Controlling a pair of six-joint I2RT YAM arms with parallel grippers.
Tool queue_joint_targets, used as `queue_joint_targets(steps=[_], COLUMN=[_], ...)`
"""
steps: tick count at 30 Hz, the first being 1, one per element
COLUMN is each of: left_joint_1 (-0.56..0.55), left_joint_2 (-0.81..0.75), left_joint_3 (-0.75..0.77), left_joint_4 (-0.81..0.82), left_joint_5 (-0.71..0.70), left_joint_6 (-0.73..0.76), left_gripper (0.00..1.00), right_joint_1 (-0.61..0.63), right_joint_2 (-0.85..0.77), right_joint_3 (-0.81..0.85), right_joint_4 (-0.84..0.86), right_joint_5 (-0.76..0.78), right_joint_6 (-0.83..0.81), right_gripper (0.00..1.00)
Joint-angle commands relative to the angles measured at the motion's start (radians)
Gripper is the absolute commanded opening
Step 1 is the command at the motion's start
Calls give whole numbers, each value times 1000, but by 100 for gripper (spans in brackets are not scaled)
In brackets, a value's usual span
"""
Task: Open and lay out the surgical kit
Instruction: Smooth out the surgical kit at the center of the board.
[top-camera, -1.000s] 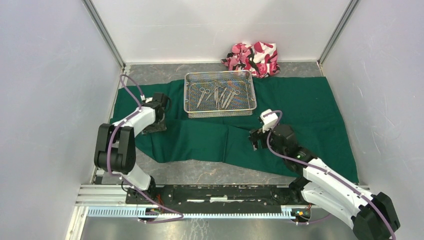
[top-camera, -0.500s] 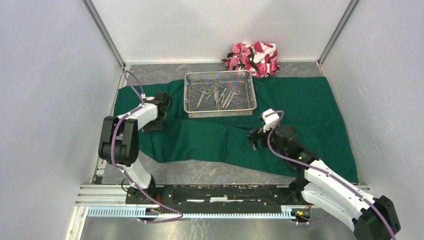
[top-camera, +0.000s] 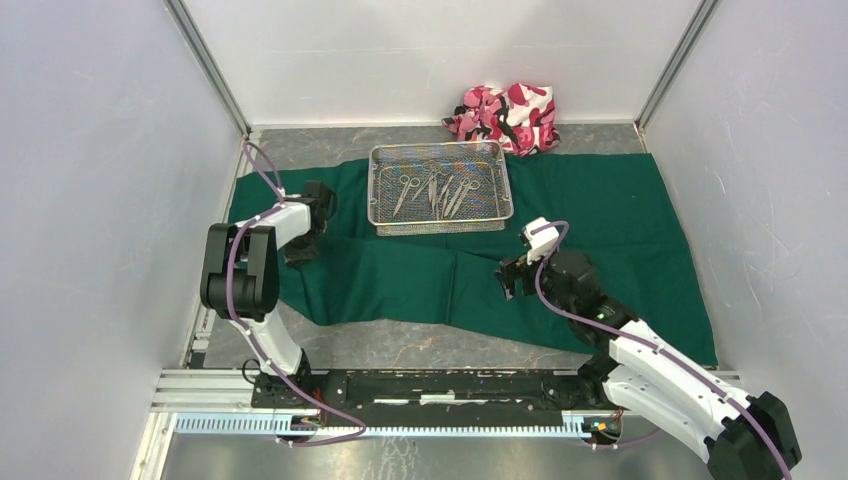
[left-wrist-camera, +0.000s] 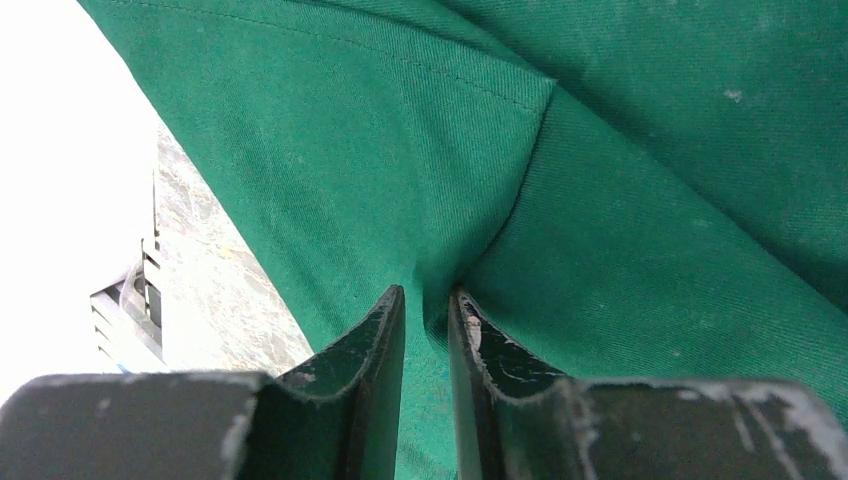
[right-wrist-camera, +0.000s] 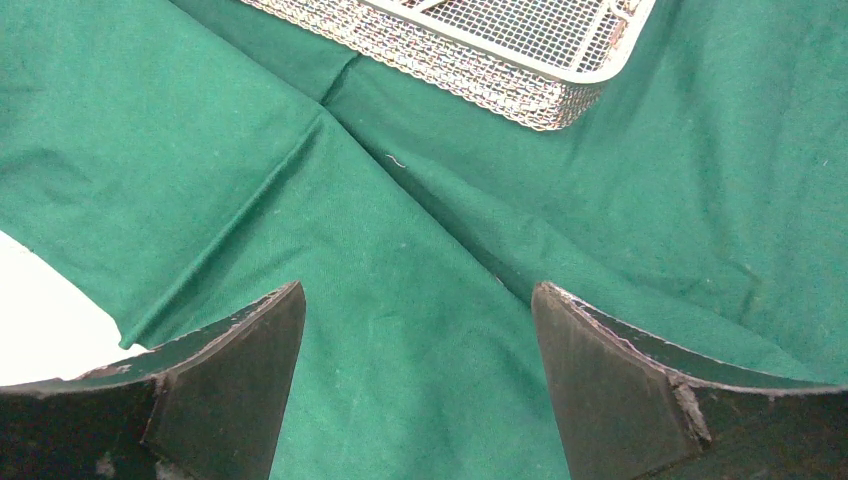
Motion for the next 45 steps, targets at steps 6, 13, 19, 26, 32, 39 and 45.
queue_joint_targets(steps=[6,13,19,26,32,39,45], left_joint_1=[27,190,516,570,569,512,355], left_joint_2=[-29,-304,-702,-942,-1043,-996,-740], left_joint_3=[26,-17,-132,-247,-271,-289,-254], left_joint_4=[15,-233,-204,-222,-128,159,310], left_joint_5=[-44,-262,-258,-336,-228,368,756], left_joint_6=[-11,-444,-496,-681,-525,-160,-118], left_gripper=[3,2,2,94,100,100,100], right_joint_1=[3,2,5,9,11,247,453], right_joint_2=[-11,-15,13,45,90,348,622], right_joint_3=[-4,2,12,59,81,177,344], right_joint_4=[34,27,17,-53,-112,-171,-240], right_joint_5=[-13,-37,-65,-94,-113,-109,80], right_joint_6=[11,20,30,42,23,9,95], right_gripper=[90,90,90,90,89,89,89])
